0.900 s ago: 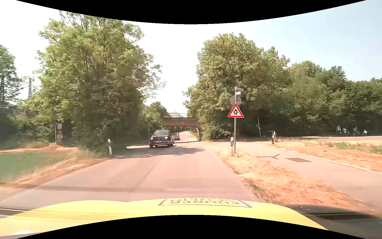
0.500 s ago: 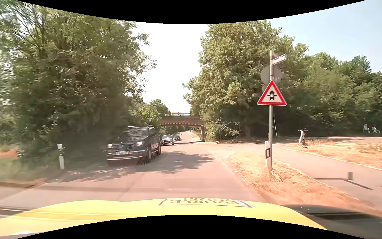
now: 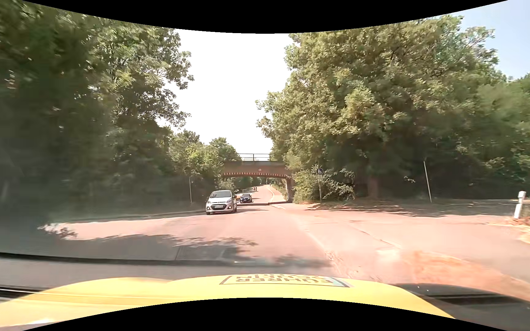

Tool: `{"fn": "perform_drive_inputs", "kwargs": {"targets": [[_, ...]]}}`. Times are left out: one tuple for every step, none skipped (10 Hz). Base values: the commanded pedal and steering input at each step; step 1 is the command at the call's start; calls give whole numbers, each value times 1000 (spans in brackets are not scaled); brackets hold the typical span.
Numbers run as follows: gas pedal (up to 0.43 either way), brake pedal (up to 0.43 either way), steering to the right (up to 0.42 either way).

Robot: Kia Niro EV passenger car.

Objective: Follow the waypoints while adhering to traffic rules and regulations

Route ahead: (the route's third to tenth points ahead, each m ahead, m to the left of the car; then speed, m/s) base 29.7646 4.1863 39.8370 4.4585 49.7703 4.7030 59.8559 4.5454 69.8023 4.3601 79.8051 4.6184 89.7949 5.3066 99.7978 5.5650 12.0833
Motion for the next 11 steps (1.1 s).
{"fn": "perform_drive_inputs", "kwargs": {"targets": [[28, 0, -20], [8, 0, -23], [8, 0, -23], [8, 0, -23], [20, 0, -23], [20, 0, -21], [20, 0, -21], [28, 0, -21], [67, 0, -18], [67, 0, -17], [67, 0, -17]]}}
